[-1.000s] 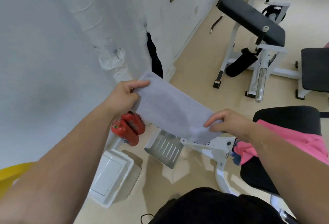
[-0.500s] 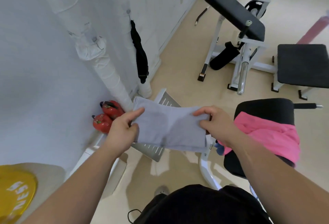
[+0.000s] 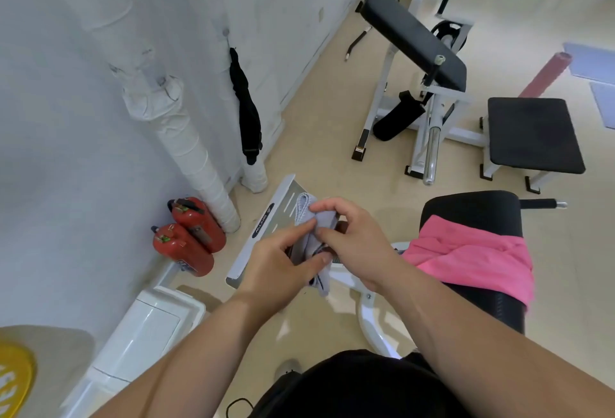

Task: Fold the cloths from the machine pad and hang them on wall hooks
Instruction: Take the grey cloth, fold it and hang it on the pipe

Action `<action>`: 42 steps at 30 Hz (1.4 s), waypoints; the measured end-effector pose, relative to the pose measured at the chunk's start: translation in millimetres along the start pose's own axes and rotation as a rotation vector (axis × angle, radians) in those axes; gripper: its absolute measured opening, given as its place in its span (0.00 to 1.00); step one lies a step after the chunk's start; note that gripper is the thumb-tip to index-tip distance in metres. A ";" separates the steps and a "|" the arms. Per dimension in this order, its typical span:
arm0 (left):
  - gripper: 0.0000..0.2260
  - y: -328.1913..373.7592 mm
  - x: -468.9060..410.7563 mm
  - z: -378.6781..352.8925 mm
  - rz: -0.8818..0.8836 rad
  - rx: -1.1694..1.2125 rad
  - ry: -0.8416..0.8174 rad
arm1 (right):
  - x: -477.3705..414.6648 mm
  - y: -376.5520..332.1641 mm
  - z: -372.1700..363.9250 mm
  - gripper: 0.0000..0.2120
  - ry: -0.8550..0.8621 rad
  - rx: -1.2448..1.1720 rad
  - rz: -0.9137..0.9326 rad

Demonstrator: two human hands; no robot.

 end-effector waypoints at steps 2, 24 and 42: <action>0.26 2.2 0.3 0.1 -0.045 -0.084 0.052 | 1.3 2.1 -1.4 0.17 -0.006 -0.087 -0.033; 0.37 -10.4 -5.8 12.0 0.212 0.487 -0.225 | 0.3 -0.9 55.3 0.23 0.184 -0.117 -0.042; 0.31 10.5 -2.6 97.4 -0.008 -0.016 0.027 | -10.1 -53.2 -30.2 0.36 -0.250 0.293 0.024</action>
Point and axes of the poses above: each hand's wrist, its own x-axis away from the middle knuckle, its own z-axis out of the back of the hand, y = z × x, the point moved 9 cm from there along -x, towards the middle knuckle, and after that the axes turned 7 degrees about -x, right-handed, at the moved point
